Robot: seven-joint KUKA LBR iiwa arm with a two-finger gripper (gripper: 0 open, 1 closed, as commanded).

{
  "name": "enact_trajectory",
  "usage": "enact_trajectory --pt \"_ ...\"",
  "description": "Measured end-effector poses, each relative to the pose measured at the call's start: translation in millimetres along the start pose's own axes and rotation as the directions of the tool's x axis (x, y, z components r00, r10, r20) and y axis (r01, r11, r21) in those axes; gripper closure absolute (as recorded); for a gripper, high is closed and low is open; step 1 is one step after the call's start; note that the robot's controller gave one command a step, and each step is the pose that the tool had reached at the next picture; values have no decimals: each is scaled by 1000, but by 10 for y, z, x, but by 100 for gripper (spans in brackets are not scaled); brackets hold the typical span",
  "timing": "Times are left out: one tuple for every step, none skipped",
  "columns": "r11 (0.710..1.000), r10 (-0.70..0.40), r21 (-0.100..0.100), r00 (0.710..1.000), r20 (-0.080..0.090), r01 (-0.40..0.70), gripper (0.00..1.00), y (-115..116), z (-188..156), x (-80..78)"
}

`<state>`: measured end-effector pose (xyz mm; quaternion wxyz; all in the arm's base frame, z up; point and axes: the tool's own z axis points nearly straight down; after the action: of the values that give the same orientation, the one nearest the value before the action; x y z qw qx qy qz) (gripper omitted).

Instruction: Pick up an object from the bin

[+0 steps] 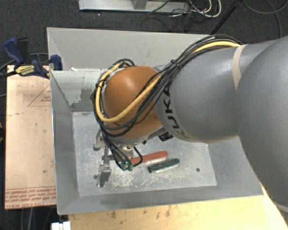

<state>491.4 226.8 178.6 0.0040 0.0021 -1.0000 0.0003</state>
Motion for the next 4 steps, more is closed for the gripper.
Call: enact_trajectory --pt "1000 4 -2 1000 7 -4 0 -11 -41 -22" --pt "1000 -9 -5 1000 11 9 0 -41 -22 -22" --pt "971 -237 5 971 11 237 0 -53 428 -69" --pt "971 -241 -4 971 11 241 0 -84 838 -352"
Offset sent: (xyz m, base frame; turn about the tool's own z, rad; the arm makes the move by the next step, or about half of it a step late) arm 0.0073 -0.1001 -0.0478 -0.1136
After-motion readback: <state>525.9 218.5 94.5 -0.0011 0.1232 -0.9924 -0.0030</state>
